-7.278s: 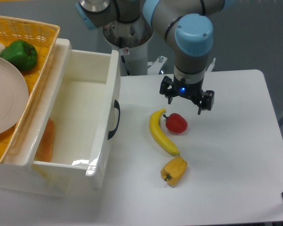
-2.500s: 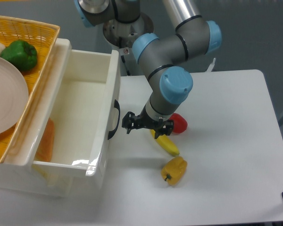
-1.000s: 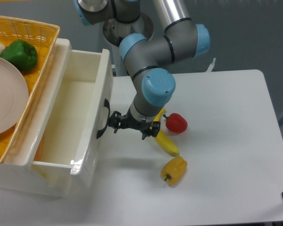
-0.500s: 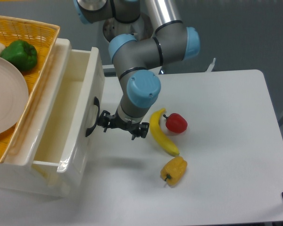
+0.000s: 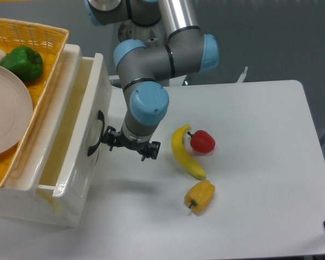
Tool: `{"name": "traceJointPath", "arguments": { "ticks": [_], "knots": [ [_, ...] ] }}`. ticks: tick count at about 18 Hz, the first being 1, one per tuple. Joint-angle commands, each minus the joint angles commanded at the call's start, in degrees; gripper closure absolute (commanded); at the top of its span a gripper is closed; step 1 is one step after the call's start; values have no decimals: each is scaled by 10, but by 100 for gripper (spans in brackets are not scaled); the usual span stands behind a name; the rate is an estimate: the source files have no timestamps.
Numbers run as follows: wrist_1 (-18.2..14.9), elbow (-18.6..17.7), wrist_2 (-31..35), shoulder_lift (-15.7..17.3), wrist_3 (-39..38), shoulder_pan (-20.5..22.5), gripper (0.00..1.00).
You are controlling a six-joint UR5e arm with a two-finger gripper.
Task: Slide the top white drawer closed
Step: 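Push the drawer front inward with the gripper until flush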
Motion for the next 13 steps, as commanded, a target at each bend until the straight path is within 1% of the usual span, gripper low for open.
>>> {"name": "traceJointPath", "arguments": {
  "ticks": [6,13],
  "knots": [
    [0,0,8,0,-4,-15,0],
    [0,-1,9,0,-7,-20,0]
  ]
}}
